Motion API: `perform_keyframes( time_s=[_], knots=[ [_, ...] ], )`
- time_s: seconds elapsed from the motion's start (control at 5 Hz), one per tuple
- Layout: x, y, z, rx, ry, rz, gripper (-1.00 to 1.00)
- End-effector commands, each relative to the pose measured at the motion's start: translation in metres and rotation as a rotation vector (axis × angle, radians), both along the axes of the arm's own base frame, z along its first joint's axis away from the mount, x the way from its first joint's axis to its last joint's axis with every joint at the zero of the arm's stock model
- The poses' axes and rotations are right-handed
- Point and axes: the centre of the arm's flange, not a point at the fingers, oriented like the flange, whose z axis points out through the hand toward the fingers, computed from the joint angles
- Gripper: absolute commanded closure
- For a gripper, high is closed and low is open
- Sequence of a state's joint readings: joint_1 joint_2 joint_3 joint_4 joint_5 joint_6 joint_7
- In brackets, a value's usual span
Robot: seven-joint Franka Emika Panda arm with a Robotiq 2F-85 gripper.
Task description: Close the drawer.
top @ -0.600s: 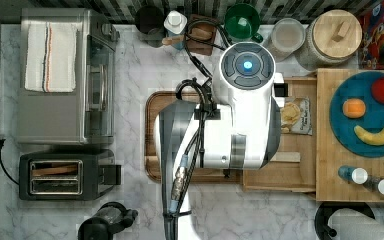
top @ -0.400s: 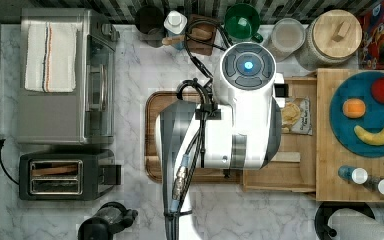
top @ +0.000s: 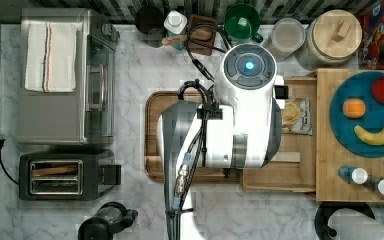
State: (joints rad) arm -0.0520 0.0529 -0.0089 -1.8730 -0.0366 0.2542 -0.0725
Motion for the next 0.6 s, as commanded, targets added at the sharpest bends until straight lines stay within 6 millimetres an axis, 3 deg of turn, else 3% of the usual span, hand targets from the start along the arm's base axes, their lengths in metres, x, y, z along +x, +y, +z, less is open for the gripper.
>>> perform_keyframes(
  time_s=[0.2, 0.6],
  knots=[
    [-0.018, 0.048, -0.008, -0.017, -0.099, 0.417, -1.0],
    [-0.027, 0.103, -0.024, -0.063, -0.125, 0.718, -1.0]
  ],
)
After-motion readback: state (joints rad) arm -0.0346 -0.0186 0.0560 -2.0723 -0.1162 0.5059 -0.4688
